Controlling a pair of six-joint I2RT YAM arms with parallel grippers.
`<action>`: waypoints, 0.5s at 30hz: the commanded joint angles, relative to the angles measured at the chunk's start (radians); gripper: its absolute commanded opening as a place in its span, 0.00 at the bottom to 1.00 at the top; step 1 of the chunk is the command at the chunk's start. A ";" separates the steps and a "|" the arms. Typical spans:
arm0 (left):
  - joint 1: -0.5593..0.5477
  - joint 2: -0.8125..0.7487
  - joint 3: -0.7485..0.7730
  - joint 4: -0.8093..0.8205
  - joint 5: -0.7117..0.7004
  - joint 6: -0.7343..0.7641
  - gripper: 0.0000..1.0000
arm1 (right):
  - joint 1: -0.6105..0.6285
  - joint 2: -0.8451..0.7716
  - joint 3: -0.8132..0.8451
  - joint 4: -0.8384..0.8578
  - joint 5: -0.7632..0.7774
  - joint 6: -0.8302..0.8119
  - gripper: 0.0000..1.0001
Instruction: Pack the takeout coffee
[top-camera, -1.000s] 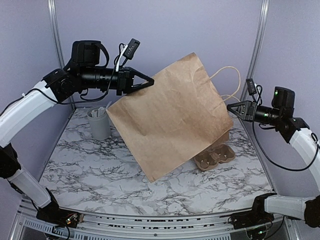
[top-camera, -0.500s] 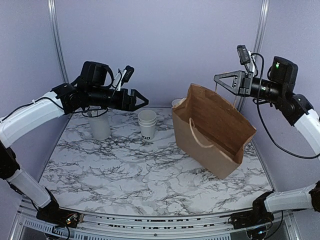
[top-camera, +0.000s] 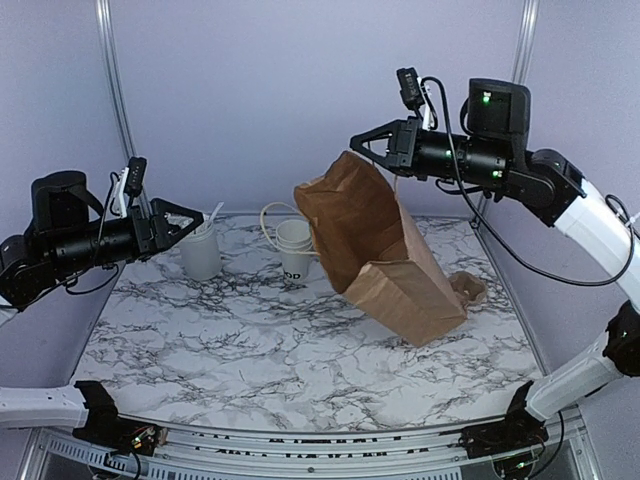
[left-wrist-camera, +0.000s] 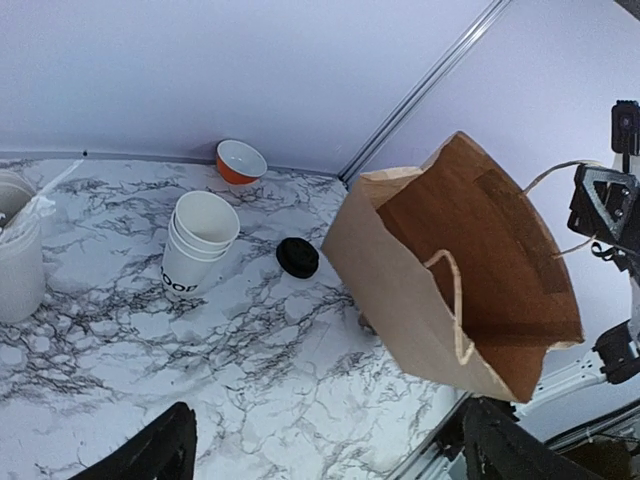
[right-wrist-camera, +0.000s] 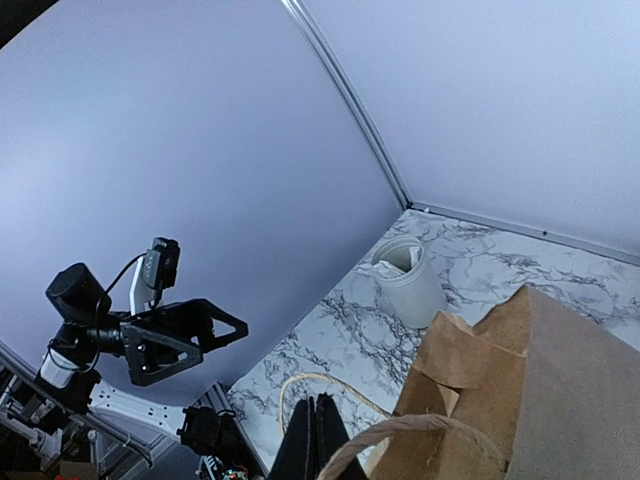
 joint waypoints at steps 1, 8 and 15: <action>0.001 -0.046 -0.061 0.037 0.066 -0.186 0.95 | 0.129 0.140 0.107 -0.029 0.269 0.041 0.00; 0.001 -0.027 -0.021 0.012 0.085 -0.263 0.89 | 0.235 0.279 0.193 0.011 0.435 0.106 0.00; 0.001 -0.006 0.020 -0.107 0.006 -0.201 0.53 | 0.256 0.220 0.016 0.094 0.451 0.166 0.00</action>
